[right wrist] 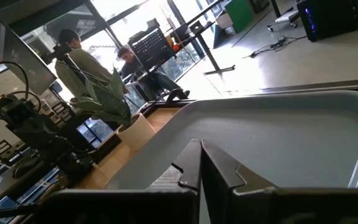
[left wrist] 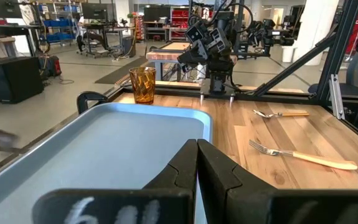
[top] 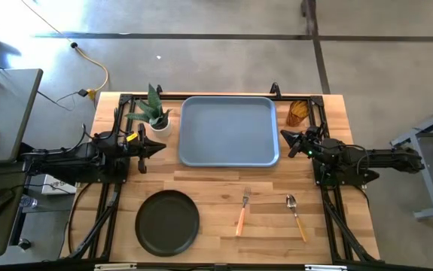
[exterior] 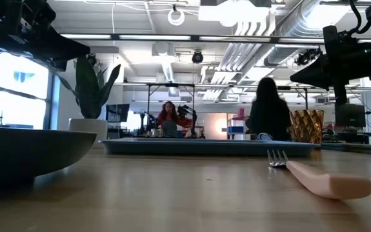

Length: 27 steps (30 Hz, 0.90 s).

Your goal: Pick and place plate/cup/fork/spoon on tray

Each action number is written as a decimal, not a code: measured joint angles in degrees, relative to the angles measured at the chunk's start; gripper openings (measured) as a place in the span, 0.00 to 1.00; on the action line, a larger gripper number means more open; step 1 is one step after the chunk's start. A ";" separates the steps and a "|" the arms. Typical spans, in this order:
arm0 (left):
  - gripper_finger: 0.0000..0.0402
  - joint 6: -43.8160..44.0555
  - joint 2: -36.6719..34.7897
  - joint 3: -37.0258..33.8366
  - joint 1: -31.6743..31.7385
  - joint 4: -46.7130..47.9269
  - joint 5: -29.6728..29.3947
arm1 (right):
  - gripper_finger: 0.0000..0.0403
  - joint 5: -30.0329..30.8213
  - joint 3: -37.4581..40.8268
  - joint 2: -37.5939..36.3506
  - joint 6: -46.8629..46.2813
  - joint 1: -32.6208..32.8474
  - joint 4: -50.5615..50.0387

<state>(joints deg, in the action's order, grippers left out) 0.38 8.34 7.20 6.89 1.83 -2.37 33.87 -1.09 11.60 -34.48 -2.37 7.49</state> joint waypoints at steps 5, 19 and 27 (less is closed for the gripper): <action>0.01 0.00 0.01 0.00 -0.01 -0.01 0.00 | 0.00 0.99 0.00 0.00 0.01 0.00 0.03; 0.01 0.00 0.00 0.00 0.00 -0.01 0.00 | 0.00 0.63 -0.01 -0.01 -2.56 0.00 0.48; 0.01 0.00 0.02 0.00 -0.01 -0.01 0.00 | 0.00 -0.09 -0.01 -0.01 -3.02 0.00 0.50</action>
<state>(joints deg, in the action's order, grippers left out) 0.38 8.36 7.20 6.87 1.83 -2.37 33.78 -1.10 11.60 -37.50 -2.37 7.99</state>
